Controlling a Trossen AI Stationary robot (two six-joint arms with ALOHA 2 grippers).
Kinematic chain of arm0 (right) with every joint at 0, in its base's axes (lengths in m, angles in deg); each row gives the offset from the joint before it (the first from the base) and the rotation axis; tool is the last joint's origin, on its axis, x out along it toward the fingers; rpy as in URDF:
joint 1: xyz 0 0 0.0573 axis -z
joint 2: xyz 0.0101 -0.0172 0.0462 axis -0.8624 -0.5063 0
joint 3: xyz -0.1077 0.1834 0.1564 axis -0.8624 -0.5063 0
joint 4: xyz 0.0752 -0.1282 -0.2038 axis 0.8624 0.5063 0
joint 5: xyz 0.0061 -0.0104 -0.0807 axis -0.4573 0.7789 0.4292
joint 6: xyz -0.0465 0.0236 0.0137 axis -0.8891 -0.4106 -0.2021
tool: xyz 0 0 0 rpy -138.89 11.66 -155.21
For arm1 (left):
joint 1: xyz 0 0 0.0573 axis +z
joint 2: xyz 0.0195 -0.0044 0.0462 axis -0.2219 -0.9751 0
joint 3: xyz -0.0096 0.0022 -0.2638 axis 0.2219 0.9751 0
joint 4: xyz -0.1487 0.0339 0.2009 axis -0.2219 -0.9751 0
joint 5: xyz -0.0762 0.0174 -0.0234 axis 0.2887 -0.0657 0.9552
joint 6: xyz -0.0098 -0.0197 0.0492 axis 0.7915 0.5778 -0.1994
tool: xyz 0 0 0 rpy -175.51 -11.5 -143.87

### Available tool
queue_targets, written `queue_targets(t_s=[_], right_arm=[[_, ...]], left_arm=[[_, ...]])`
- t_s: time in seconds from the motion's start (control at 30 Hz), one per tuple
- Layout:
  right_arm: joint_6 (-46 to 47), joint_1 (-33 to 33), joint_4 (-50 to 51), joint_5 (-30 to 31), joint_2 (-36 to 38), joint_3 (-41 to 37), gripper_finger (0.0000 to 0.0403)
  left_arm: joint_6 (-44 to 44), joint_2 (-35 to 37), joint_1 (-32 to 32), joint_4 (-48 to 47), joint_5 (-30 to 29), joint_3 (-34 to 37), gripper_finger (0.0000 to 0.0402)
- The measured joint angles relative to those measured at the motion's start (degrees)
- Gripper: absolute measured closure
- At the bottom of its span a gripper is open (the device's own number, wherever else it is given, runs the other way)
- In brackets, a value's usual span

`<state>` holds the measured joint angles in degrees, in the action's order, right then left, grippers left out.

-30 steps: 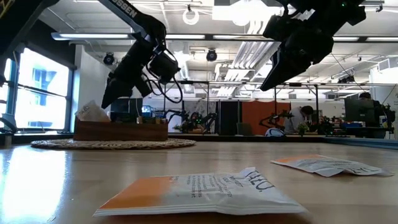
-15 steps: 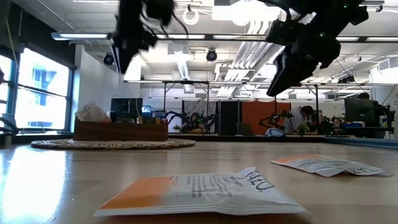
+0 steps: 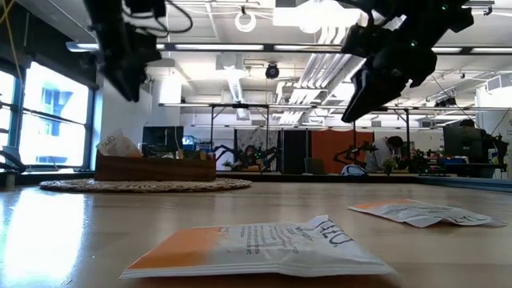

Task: Pick & Place Tea
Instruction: Put the orange tea bag into the left section of the wooden organizer

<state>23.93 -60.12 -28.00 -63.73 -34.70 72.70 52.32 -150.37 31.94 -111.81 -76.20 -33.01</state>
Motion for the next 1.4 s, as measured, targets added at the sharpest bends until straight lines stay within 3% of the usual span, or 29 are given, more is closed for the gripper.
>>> queue_targets(t_s=[0.13, 0.3, 0.43, 1.17, 1.4], right_arm=[[-0.4, 0.0, -1.0, 0.0, 0.0, 0.0, 0.0274], [-1.4, 0.0, -1.9, 0.0, 0.0, 0.0, 0.0274], [-1.5, 0.0, -2.1, 0.0, 0.0, 0.0, 0.0274], [-1.5, 0.0, -2.0, 0.0, 0.0, 0.0, 0.0274], [-1.3, 0.0, -2.0, 0.0, 0.0, 0.0, 0.0274]], left_arm=[[0.0, 0.6, -0.1, 6.7, 4.0, 8.3, 0.0298], [0.1, -1.1, 0.0, 10.8, 0.8, 12.8, 0.0298], [0.1, -1.7, 0.0, 10.6, -2.4, 13.0, 0.0298], [4.8, -1.7, 0.0, 5.9, -7.6, 13.0, 0.0298], [9.1, -1.7, 0.0, 9.1, -7.6, 18.5, 0.0298]])
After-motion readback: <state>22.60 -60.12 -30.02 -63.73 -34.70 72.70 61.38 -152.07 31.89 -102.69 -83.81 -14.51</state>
